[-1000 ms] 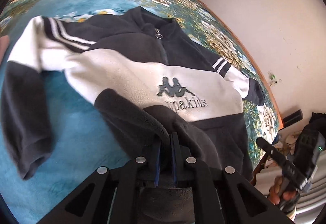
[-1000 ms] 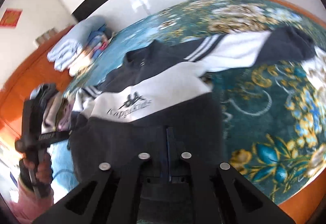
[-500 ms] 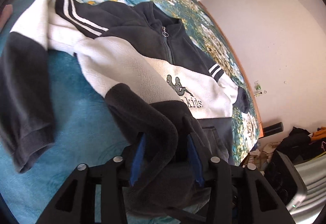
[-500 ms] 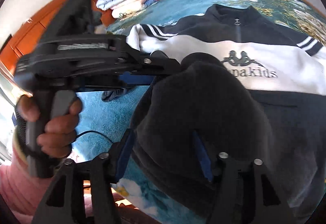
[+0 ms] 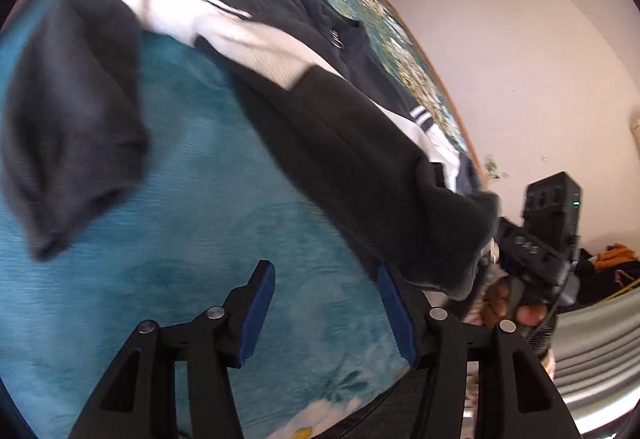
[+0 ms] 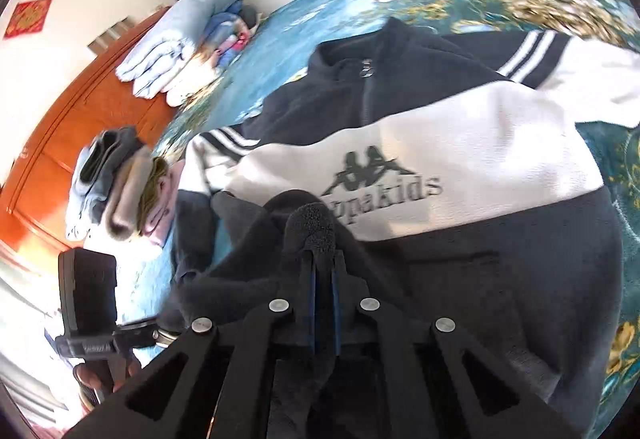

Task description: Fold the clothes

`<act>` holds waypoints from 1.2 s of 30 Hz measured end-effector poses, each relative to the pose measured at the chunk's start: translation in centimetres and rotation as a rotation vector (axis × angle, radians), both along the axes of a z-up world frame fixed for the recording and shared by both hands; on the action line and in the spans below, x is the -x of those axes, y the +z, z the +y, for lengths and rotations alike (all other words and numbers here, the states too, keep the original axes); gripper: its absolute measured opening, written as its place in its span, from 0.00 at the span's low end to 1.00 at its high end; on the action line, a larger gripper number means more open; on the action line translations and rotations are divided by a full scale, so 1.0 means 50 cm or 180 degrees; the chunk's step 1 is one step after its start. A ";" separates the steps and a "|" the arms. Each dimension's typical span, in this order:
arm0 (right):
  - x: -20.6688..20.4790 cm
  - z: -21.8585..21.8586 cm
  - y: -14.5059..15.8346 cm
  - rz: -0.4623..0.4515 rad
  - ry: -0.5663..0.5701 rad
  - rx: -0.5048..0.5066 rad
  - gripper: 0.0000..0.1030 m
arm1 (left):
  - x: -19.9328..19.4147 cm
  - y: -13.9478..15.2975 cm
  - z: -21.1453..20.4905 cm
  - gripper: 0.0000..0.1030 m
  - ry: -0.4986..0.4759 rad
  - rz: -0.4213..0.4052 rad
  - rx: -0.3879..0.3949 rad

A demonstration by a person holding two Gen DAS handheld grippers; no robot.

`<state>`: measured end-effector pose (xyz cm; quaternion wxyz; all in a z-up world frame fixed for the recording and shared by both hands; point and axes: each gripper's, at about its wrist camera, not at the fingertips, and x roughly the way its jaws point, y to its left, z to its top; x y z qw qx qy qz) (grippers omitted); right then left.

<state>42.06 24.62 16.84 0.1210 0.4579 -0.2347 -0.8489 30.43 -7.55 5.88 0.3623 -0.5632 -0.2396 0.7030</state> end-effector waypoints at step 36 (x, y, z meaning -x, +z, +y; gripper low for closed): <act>-0.224 0.225 -0.014 0.0170 -0.0867 -0.0159 0.48 | -0.033 0.067 -0.178 0.12 0.0822 0.0045 0.0254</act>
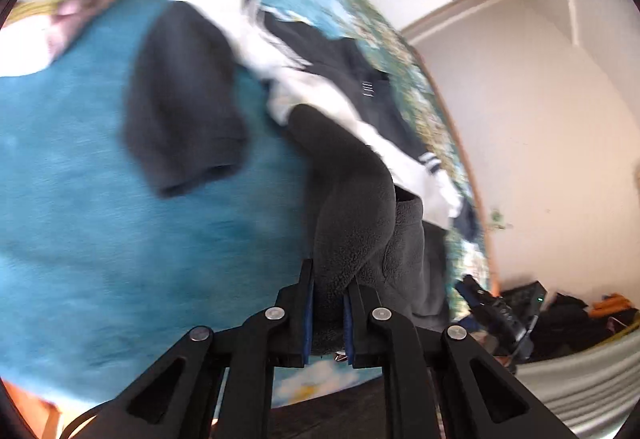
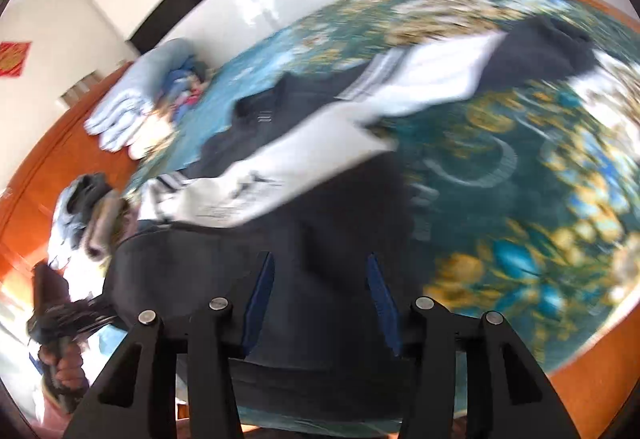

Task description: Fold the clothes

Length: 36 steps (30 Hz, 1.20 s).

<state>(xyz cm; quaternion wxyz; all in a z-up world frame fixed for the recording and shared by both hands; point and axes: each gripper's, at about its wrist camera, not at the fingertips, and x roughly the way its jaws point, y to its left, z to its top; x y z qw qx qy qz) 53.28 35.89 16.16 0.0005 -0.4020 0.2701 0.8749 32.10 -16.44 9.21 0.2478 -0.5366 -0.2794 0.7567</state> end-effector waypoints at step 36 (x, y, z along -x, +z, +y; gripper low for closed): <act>0.056 0.013 0.052 0.0161 -0.0338 -0.0203 0.16 | 0.042 -0.018 0.005 0.59 -0.0621 0.1348 0.2151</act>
